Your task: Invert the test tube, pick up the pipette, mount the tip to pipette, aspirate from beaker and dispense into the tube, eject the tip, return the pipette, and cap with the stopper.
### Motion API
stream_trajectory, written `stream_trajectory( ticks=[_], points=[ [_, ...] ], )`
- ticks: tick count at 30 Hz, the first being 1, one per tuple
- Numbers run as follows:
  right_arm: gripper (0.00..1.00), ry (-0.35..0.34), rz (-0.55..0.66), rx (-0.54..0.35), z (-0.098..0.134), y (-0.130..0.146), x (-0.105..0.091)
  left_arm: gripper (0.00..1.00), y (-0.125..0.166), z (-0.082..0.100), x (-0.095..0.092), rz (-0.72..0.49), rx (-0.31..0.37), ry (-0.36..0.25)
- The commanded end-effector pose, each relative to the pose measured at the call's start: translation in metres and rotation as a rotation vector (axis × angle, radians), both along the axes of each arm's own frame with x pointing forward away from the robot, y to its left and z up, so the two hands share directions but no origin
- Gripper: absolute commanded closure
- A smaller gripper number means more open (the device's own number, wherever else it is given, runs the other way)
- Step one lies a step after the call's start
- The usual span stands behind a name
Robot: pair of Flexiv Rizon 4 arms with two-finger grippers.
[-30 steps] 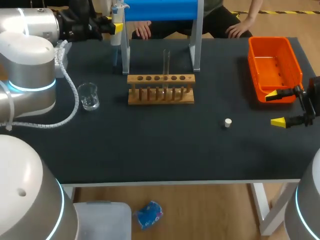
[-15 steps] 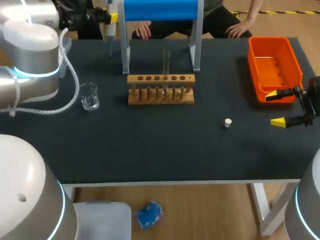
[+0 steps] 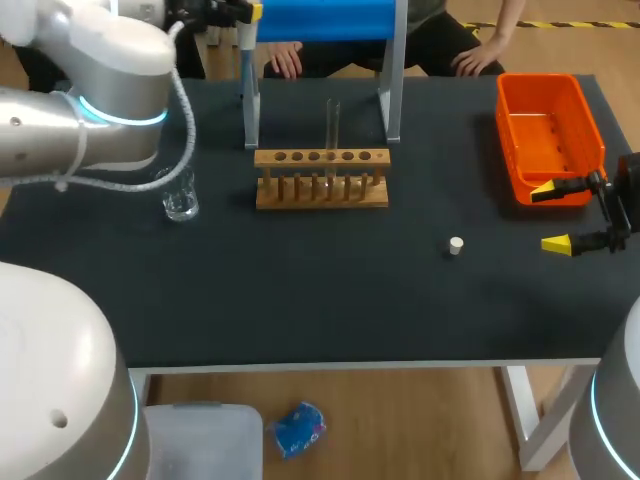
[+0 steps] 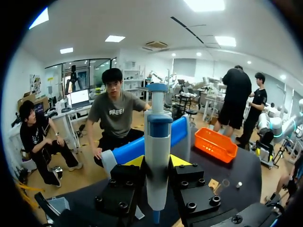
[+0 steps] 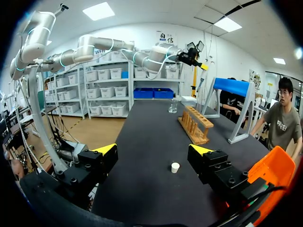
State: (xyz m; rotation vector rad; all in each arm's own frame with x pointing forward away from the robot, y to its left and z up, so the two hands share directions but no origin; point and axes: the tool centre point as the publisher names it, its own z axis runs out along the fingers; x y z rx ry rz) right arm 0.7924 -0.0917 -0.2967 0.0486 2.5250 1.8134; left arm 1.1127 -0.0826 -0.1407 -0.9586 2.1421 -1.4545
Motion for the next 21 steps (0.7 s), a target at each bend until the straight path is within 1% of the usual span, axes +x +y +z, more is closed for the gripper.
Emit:
stream_trajectory(
  ticks=[1, 7, 12, 15, 21],
  points=[
    [0.00, -0.001, -0.001, -0.002, 0.001, 0.000, -0.001, 1.00, -0.013, -0.003, 0.000, 0.047, 0.045, 0.018],
    [0.00, -0.001, -0.001, -0.002, 0.001, 0.000, -0.001, 1.00, -0.012, -0.011, 0.003, 0.113, 0.033, 0.034],
    [0.00, -0.001, -0.001, -0.002, 0.001, 0.000, -0.001, 1.00, -0.013, -0.015, 0.008, 0.165, 0.037, 0.046],
    [0.00, -0.001, -0.001, -0.002, 0.001, 0.000, -0.001, 1.00, -0.014, -0.017, 0.013, 0.206, 0.028, 0.051],
    [0.00, -0.001, -0.001, -0.002, 0.001, 0.000, -0.001, 1.00, -0.019, -0.024, 0.021, 0.221, 0.017, 0.055]
  ],
)
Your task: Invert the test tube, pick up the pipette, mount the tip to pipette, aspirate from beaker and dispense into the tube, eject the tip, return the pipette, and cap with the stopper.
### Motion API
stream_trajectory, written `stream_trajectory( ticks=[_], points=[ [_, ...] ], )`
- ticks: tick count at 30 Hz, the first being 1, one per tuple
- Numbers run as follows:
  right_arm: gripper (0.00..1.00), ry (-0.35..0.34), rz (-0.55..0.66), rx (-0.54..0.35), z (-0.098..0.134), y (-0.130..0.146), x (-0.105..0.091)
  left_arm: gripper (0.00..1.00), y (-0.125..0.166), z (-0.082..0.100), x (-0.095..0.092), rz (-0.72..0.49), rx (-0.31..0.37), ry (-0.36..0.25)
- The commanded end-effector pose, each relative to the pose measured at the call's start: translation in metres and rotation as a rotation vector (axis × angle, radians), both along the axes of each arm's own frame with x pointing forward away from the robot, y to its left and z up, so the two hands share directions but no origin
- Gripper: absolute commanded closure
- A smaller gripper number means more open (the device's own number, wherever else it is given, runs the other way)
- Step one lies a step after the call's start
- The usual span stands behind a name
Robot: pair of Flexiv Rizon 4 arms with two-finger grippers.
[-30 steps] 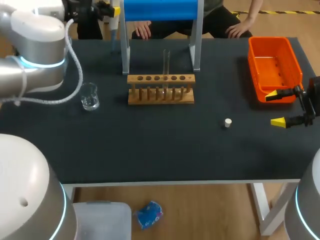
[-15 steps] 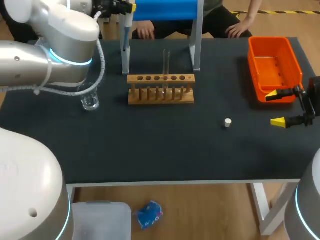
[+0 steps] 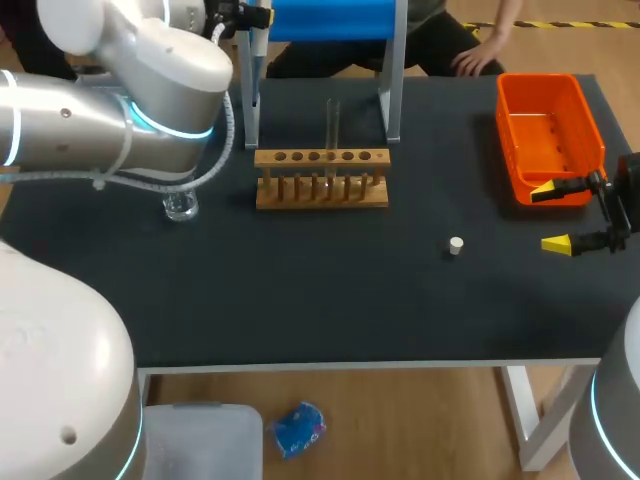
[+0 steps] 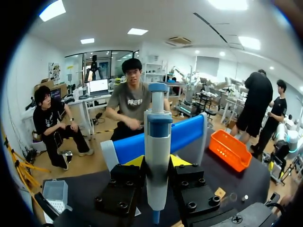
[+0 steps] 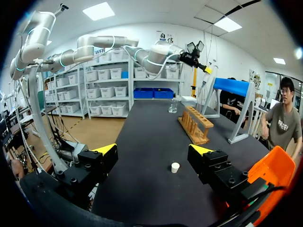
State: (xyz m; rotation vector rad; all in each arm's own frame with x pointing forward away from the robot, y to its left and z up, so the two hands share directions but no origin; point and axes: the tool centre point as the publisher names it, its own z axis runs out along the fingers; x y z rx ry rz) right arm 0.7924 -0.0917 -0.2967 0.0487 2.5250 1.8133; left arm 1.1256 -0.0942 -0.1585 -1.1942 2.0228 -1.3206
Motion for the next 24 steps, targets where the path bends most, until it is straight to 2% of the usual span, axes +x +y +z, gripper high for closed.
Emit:
stream_trajectory(
  ticks=[1, 12, 24],
  points=[
    [0.00, -0.001, -0.001, -0.002, 0.001, 0.000, -0.001, 1.00, -0.008, -0.008, 0.009, 0.013, 0.001, -0.004],
    [0.00, -0.001, -0.001, -0.002, 0.001, 0.000, -0.001, 1.00, -0.004, -0.026, 0.022, 0.094, 0.011, 0.030],
    [0.00, -0.001, -0.001, -0.002, 0.001, 0.000, -0.001, 1.00, -0.006, -0.030, 0.039, 0.132, 0.031, 0.039]
  ],
)
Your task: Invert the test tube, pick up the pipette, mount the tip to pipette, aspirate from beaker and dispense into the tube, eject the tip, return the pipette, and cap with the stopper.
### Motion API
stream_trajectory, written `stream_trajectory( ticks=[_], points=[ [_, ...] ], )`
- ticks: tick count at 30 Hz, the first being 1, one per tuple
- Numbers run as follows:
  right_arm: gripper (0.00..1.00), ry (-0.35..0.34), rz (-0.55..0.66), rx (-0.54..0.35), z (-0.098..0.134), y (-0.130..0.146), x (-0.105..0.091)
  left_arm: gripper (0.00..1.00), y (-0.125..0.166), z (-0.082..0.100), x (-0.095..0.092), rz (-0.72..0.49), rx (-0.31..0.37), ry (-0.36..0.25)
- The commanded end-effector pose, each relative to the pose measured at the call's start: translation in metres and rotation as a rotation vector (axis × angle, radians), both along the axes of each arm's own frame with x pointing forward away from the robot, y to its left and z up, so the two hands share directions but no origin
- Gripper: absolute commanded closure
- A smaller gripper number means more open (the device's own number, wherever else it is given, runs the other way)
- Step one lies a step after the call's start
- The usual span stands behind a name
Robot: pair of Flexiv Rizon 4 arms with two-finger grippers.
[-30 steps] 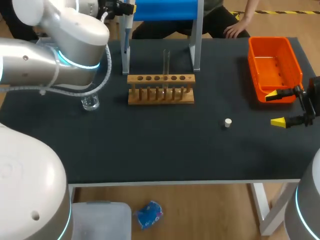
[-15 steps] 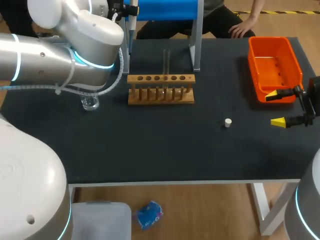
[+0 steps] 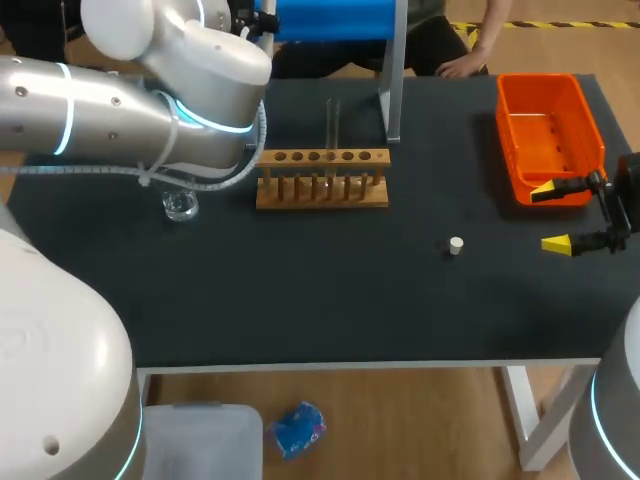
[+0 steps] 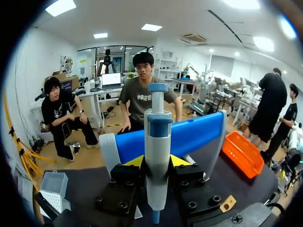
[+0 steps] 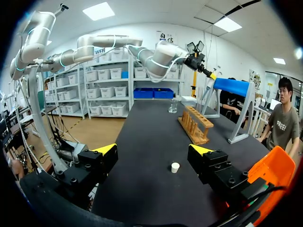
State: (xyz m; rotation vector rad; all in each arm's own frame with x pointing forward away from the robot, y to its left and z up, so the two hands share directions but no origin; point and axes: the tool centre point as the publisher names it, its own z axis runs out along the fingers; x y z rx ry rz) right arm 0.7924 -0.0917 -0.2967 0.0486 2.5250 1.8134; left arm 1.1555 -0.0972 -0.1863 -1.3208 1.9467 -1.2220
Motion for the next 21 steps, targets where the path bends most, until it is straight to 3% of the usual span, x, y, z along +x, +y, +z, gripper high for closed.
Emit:
stream_trajectory(
  ticks=[1, 21],
  points=[
    [0.00, -0.001, -0.002, -0.002, 0.0007, -0.0001, -0.0013, 1.00, -0.0034, -0.0021, 0.0104, 0.007, 0.015, 0.007],
    [0.00, -0.001, -0.002, -0.002, 0.0007, -0.0001, -0.0013, 1.00, -0.0044, -0.0080, 0.0185, 0.059, 0.042, 0.050]
  ],
)
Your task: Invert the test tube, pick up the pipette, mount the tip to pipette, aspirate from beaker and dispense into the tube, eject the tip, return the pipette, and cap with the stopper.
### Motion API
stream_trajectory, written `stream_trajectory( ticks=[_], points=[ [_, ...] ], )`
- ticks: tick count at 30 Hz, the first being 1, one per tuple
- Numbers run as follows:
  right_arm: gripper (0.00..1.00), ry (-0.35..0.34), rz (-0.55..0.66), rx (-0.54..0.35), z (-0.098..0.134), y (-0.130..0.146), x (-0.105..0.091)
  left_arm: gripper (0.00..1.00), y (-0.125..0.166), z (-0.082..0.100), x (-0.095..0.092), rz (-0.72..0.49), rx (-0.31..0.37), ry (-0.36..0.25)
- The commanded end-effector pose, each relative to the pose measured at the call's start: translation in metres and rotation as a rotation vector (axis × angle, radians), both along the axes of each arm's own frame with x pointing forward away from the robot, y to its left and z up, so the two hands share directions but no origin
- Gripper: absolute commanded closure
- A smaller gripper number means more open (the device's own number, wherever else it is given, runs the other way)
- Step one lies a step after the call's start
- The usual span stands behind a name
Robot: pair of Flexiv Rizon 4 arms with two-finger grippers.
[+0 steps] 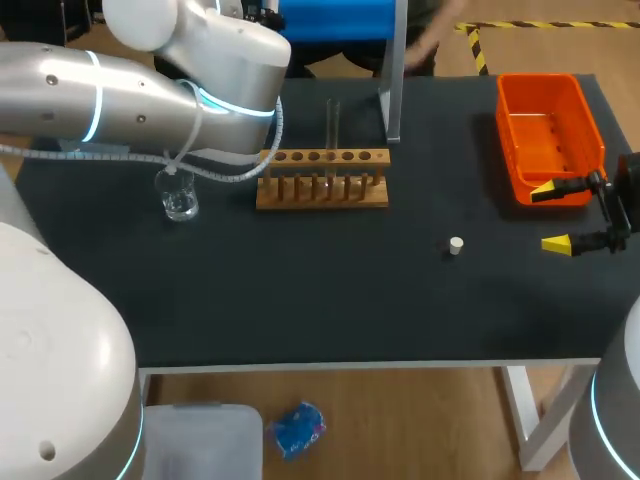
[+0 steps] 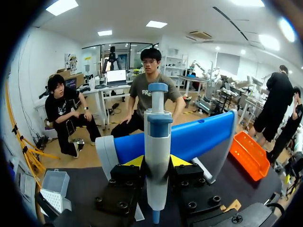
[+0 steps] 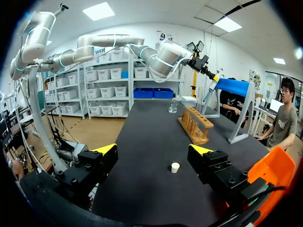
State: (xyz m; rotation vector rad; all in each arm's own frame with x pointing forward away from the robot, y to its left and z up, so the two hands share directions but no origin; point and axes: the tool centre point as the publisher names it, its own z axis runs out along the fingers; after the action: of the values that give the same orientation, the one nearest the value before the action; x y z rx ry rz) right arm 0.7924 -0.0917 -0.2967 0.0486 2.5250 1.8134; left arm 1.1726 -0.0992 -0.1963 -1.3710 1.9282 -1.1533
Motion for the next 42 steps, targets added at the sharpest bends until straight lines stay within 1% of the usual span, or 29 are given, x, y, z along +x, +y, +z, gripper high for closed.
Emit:
stream_trajectory(
  ticks=[1, 8, 27, 28, 29, 30, 31, 38, 42],
  points=[
    [0.00, -0.001, -0.002, -0.002, 0.001, 0.000, -0.001, 1.00, -0.002, 0.001, 0.001, 0.010, 0.013, 0.026],
    [0.00, -0.001, -0.002, -0.002, 0.001, 0.000, -0.001, 1.00, -0.001, -0.005, -0.001, 0.028, 0.017, 0.048],
    [0.00, -0.001, -0.002, -0.002, 0.001, 0.000, -0.001, 1.00, -0.001, -0.018, -0.005, 0.037, 0.009, 0.082],
    [0.00, -0.001, -0.002, -0.002, 0.001, 0.000, -0.001, 0.92, -0.001, -0.018, -0.005, 0.038, 0.008, 0.083],
    [0.00, -0.001, -0.002, -0.002, 0.001, 0.000, -0.001, 0.60, -0.001, -0.019, -0.006, 0.038, 0.007, 0.083],
    [0.00, -0.001, -0.002, -0.002, 0.001, 0.000, -0.001, 0.10, 0.000, -0.019, -0.007, 0.042, 0.005, 0.084],
    [0.00, -0.001, -0.002, -0.002, 0.001, 0.000, -0.001, 0.00, 0.000, -0.019, -0.007, 0.043, 0.004, 0.084],
    [0.00, -0.001, -0.002, -0.002, 0.001, 0.000, -0.001, 0.00, 0.003, -0.016, -0.014, 0.054, 0.001, 0.079],
    [0.00, -0.001, -0.002, -0.002, 0.001, 0.000, -0.001, 0.00, 0.006, -0.011, -0.020, 0.060, -0.004, 0.067]
  ],
)
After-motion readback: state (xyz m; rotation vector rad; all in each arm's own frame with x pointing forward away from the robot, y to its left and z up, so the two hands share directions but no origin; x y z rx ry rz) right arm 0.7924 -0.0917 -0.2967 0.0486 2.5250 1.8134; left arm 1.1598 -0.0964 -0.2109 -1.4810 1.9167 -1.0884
